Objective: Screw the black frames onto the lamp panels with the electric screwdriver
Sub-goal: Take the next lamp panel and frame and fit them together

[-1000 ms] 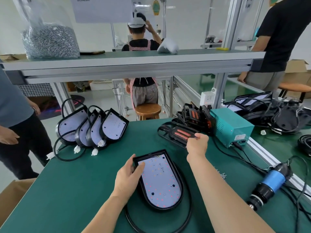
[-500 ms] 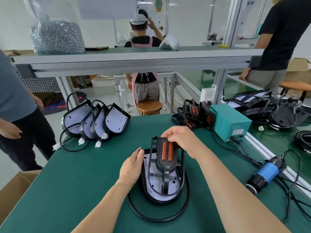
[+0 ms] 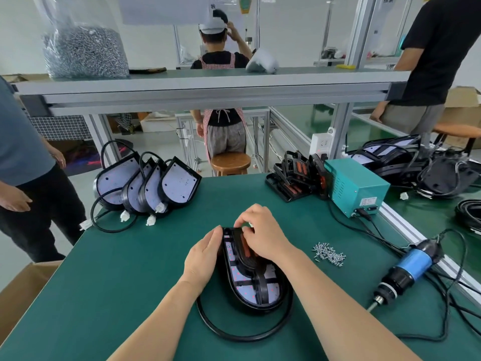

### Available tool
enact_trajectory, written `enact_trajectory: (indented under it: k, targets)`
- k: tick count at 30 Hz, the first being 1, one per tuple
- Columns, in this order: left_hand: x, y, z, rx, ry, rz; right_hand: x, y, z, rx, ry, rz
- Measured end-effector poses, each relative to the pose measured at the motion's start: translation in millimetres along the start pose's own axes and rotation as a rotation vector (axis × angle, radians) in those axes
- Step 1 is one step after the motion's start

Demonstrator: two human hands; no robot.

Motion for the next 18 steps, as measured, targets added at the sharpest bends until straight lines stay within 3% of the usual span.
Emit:
enact_trajectory:
  k: [5,9,18]
  targets:
    - [-2,-8,-4,0.034,0.0,0.053,7,7,-7,-0.015,-0.049,-0.188]
    - [0,-7,-4,0.025,0.003,0.02,15,-1,-10,0.112,0.02,-0.187]
    - [19,-3,-13,0.002,-0.066,-0.089,11,-12,-23,0.204,0.045,-0.204]
Point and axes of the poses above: each hand's wrist, its own z-axis towards the middle knuckle, its own x-axis out of the palm, y = z × x, the point moved 9 cm from there along z, towards the middle knuckle, and after that the axes turned 2 degrees about z, right-handed, at the moved point
